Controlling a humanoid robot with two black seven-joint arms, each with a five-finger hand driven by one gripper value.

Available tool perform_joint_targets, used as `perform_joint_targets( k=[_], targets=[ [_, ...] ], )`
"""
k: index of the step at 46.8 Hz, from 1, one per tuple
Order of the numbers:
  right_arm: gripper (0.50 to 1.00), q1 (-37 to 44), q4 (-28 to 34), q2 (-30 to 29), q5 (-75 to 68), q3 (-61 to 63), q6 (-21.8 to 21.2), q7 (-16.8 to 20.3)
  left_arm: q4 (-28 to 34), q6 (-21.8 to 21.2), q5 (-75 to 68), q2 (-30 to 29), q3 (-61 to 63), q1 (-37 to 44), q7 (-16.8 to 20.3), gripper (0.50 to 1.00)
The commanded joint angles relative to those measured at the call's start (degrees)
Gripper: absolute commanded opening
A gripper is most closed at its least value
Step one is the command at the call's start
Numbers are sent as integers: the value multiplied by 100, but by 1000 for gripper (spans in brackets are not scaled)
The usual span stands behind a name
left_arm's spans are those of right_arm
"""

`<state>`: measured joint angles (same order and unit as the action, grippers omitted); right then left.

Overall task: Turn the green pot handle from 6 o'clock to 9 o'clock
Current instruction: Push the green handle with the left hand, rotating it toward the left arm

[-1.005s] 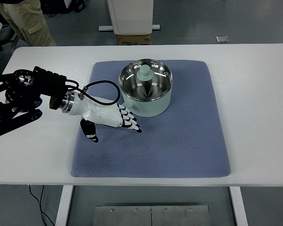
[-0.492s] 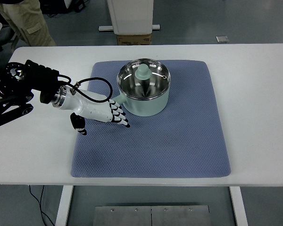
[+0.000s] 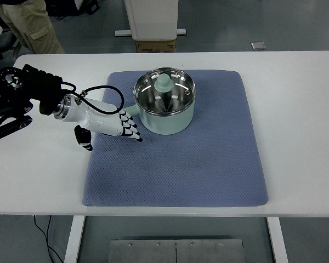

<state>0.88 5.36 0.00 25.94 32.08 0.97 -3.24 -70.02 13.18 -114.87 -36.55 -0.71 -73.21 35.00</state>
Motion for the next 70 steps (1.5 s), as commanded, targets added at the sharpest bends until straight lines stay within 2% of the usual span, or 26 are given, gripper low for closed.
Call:
perform_joint_targets(
  k=[1, 43, 56, 70],
  targets=[
    [1000, 0, 0, 0, -1, 0, 0, -1, 24, 0, -17, -19, 18, 0, 0, 1000],
    [1000, 9, 0, 0, -1, 0, 0, -1, 692, -53, -237, -72, 185, -159, 0, 1000],
    [1000, 0, 0, 0, -1, 0, 0, -1, 771, -70, -237, -28, 185, -176, -81, 1000],
    [1000, 0, 0, 0, -1, 0, 0, -1, 701, -61, -158, -28, 194, -115, 0, 1000]
  ],
)
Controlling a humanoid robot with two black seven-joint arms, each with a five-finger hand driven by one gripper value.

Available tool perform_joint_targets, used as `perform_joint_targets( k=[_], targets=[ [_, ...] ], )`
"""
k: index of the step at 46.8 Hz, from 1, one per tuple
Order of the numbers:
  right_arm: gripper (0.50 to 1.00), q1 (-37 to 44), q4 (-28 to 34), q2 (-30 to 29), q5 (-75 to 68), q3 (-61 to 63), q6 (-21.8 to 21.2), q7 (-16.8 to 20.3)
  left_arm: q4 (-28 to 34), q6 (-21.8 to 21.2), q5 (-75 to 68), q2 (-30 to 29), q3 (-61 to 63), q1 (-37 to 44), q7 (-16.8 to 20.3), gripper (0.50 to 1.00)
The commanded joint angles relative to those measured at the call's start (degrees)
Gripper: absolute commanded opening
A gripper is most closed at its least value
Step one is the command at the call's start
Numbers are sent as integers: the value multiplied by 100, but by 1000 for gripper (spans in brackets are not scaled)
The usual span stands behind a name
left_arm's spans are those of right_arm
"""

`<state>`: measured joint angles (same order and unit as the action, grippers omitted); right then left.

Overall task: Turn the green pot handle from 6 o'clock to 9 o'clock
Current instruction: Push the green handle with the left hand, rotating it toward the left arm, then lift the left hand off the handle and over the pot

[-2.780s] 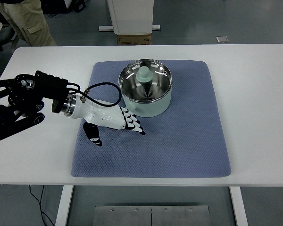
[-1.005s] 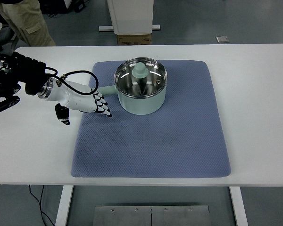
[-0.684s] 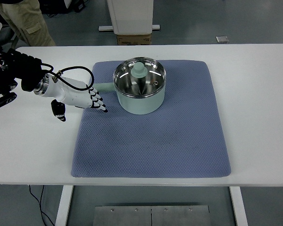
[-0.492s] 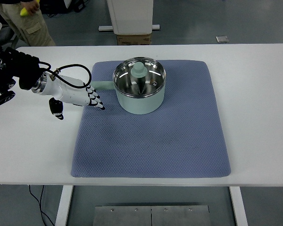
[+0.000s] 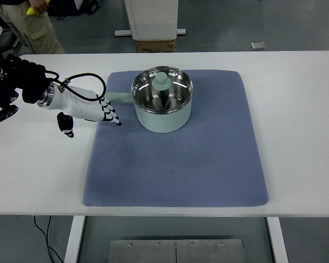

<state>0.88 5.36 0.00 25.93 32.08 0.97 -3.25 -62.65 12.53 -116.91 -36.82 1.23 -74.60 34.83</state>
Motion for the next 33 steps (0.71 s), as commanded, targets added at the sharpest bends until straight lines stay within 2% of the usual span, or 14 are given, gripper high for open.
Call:
perform_joint_targets(
  k=[1, 24, 33],
  targets=[
    [1000, 0, 0, 0, 0, 0, 0, -1, -45, 12, 46, 0, 0, 42, 17, 1000],
    [1000, 0, 0, 0, 0, 0, 0, -1, -862, 74, 1513, 26, 0, 332, 17, 1000],
    [1000, 0, 0, 0, 9, 0, 0, -1, -994, 56, 2259, 246, -27, 367, 17, 1000]
  ],
)
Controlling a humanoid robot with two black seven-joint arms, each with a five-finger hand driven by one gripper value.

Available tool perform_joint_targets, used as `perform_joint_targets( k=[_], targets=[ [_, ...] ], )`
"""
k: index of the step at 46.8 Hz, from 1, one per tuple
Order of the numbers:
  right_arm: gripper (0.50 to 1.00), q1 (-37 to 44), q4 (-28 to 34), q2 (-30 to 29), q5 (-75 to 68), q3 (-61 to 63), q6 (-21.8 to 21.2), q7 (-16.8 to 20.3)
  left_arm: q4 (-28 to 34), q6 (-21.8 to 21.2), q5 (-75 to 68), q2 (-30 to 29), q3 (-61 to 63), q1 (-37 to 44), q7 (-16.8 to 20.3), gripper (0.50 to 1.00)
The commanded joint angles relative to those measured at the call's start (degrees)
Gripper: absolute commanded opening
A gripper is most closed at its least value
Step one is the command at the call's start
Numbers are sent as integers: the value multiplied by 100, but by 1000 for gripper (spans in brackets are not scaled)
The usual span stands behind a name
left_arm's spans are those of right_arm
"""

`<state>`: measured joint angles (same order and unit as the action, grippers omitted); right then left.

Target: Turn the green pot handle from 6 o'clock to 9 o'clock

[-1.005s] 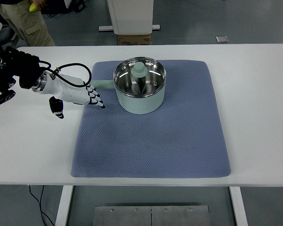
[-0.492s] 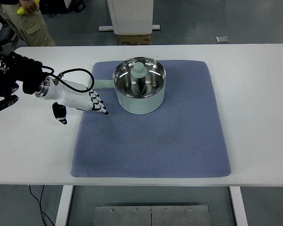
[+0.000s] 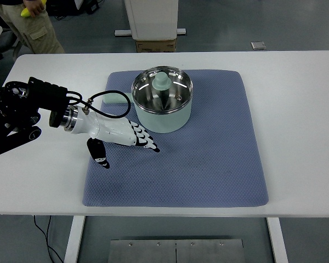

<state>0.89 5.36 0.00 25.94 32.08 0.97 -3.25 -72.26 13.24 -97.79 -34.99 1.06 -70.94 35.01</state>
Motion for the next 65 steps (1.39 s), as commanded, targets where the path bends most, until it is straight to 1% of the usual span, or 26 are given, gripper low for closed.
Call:
perform_joint_targets(
  k=[1, 16, 30, 38, 51, 58, 65],
  targets=[
    [1000, -1, 0, 0, -1, 0, 0, -1, -34, -15, 478, 80, -9, 1, -1, 1000],
    [1000, -1, 0, 0, -1, 0, 0, -1, 10, -129, 2333, 247, -255, 1, -1, 1000],
    [1000, -1, 0, 0, -1, 0, 0, -1, 177, -146, 3502, 317, -713, -8, -1, 1000],
    [1000, -1, 0, 0, -1, 0, 0, -1, 440, -146, 4381, 317, -774, -17, -1, 1000],
    [1000, -1, 0, 0, 8, 0, 0, -1, 1170, -252, 5893, 317, -800, -17, -1, 1000],
    [1000, -1, 0, 0, -1, 0, 0, -1, 1390, -269, 6385, 317, -800, 10, -1, 1000],
    [1000, -1, 0, 0, -1, 0, 0, -1, 1600, -269, 7272, 300, -800, 45, -1, 1000]
  ],
)
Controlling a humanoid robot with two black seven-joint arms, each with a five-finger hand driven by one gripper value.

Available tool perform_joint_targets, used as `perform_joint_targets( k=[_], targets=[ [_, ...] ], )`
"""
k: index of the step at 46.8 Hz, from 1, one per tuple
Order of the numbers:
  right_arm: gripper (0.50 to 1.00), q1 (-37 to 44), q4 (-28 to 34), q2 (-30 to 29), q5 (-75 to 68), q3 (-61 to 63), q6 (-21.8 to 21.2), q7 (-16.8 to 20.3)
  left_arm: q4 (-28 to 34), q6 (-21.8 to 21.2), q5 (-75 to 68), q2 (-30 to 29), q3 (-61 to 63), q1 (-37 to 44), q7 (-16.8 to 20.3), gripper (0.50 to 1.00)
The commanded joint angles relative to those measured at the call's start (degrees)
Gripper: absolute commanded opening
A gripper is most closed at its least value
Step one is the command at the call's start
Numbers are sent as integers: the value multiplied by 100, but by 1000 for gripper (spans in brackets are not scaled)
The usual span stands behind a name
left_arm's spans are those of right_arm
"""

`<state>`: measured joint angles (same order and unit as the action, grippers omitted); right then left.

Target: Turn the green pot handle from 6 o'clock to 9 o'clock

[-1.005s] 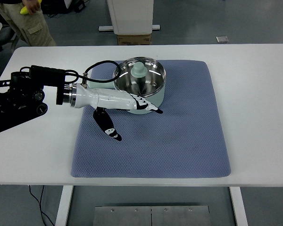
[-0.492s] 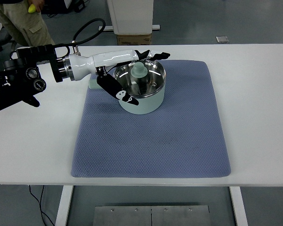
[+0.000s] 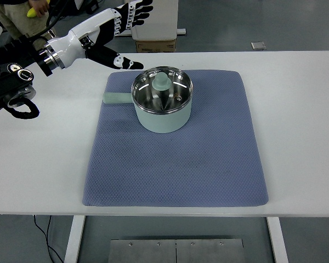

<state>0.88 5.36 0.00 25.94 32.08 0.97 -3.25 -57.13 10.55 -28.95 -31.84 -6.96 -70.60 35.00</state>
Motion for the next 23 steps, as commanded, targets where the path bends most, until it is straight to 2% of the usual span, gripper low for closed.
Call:
perform_joint_targets(
  k=[1, 23],
  targets=[
    [1000, 0, 0, 0, -2, 0, 0, 0, 132, 0, 495, -15, 1, 11, 0, 1000],
    [1000, 9, 0, 0, -2, 0, 0, 0, 984, 0, 2007, -7, 1, 538, 0, 1000]
  ],
)
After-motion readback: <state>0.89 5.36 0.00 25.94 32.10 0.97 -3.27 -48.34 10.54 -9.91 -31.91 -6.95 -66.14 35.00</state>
